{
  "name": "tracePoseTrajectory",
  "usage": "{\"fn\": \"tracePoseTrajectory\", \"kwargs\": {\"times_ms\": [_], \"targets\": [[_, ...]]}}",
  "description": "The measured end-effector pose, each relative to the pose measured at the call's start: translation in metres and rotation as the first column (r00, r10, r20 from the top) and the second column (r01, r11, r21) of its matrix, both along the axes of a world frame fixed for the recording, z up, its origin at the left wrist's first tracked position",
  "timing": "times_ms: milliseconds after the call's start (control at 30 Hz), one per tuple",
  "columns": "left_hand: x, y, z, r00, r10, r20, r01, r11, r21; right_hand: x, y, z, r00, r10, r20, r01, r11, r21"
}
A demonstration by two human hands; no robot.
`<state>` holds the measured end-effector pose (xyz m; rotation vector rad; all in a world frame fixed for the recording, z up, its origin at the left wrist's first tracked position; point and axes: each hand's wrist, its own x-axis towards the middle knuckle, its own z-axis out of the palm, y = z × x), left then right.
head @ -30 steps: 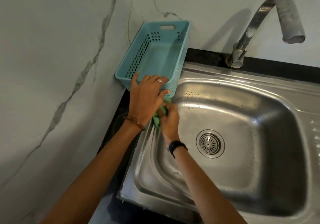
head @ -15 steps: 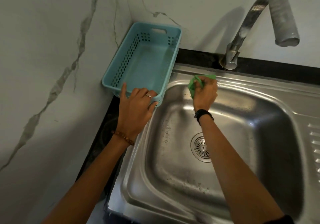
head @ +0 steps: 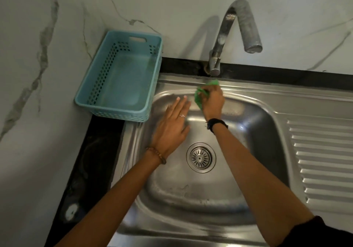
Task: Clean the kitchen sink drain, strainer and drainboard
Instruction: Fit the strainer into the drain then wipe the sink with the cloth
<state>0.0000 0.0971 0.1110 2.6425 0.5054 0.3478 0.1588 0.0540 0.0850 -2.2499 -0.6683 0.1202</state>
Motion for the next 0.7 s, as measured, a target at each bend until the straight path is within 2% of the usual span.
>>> {"fn": "tracePoseTrajectory", "kwargs": {"times_ms": [67,133,233,300,367,533,700], "targets": [[0.020,0.004,-0.013,0.998,0.041,-0.046,-0.043,0.998,-0.054,-0.008,0.014,-0.004,0.985,0.166,0.041,-0.167,0.986,0.013],[0.037,0.012,-0.021,0.989,0.108,-0.098,-0.116,0.990,-0.081,-0.007,0.020,-0.008,0.936,0.303,0.179,-0.271,0.945,-0.186],[0.059,0.024,-0.033,0.963,0.145,-0.226,-0.151,0.989,-0.010,0.009,0.014,-0.012,0.883,0.384,0.270,-0.286,0.896,-0.340],[0.069,0.028,-0.039,0.948,0.147,-0.283,-0.142,0.989,0.038,0.015,0.004,-0.017,0.844,0.418,0.336,-0.283,0.879,-0.385],[0.077,0.027,-0.044,0.936,0.149,-0.319,-0.133,0.989,0.070,0.023,-0.010,-0.020,0.834,0.419,0.359,-0.259,0.871,-0.417],[0.090,0.007,-0.043,0.909,0.215,-0.358,-0.196,0.976,0.091,0.059,-0.060,-0.016,0.895,0.320,0.311,-0.159,0.880,-0.447],[0.103,-0.022,-0.034,0.919,0.130,-0.372,-0.113,0.991,0.067,0.080,-0.116,-0.007,0.947,0.121,0.297,0.052,0.857,-0.512]]}}
